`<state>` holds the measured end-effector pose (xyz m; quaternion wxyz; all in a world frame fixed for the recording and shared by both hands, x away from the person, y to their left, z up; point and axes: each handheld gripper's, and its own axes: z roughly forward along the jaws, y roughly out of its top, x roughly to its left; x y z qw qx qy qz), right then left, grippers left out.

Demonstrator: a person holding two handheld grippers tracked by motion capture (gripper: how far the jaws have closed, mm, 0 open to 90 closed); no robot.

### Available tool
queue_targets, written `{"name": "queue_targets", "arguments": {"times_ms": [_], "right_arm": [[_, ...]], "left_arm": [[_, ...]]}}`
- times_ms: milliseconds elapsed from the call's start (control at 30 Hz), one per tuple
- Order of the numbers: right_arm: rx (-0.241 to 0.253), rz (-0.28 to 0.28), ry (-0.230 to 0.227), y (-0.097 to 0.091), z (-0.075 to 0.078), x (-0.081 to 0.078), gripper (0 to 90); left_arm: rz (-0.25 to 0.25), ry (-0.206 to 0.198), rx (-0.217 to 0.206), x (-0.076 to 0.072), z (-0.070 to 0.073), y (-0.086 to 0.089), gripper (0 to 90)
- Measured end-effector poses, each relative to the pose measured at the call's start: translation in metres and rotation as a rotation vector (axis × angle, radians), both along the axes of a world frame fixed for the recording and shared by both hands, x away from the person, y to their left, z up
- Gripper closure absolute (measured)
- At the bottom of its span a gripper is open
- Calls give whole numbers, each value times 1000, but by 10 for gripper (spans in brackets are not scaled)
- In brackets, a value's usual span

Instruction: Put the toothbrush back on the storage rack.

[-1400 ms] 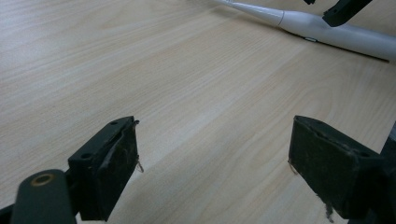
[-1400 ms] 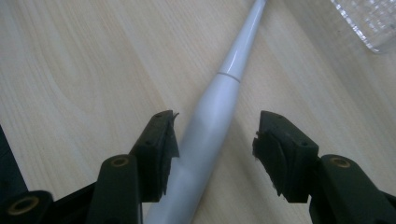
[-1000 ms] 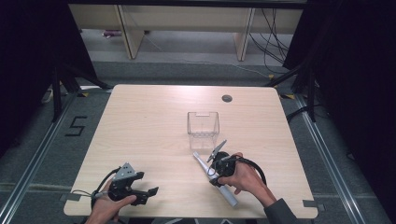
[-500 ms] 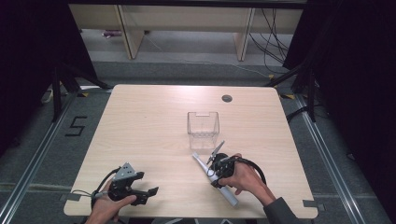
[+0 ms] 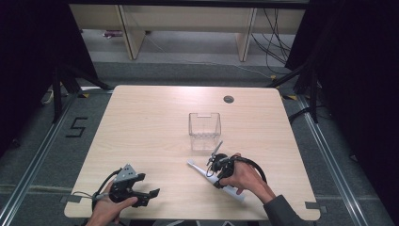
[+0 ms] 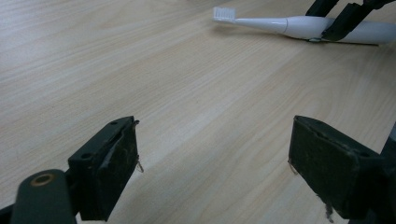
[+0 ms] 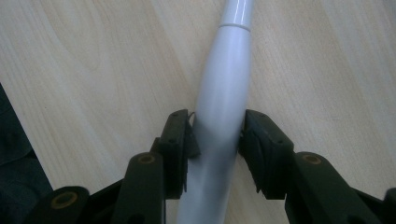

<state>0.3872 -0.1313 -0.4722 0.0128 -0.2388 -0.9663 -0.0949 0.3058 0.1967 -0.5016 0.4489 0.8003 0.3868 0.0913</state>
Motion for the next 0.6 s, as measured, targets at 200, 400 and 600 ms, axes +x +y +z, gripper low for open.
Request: {"name": "queue_targets", "arguments": {"times_ms": [200,400,600], "right_arm": [[-23,17,16,4,-2,2,627],[-78,43,36,10,-3,4,649],[-95,42,49,11,-3,5,656]], "left_arm": [[0,2,-1,0,0,0,150],[-3,2,4,0,0,1,150],[-5,0,5,0,1,1,150]]}}
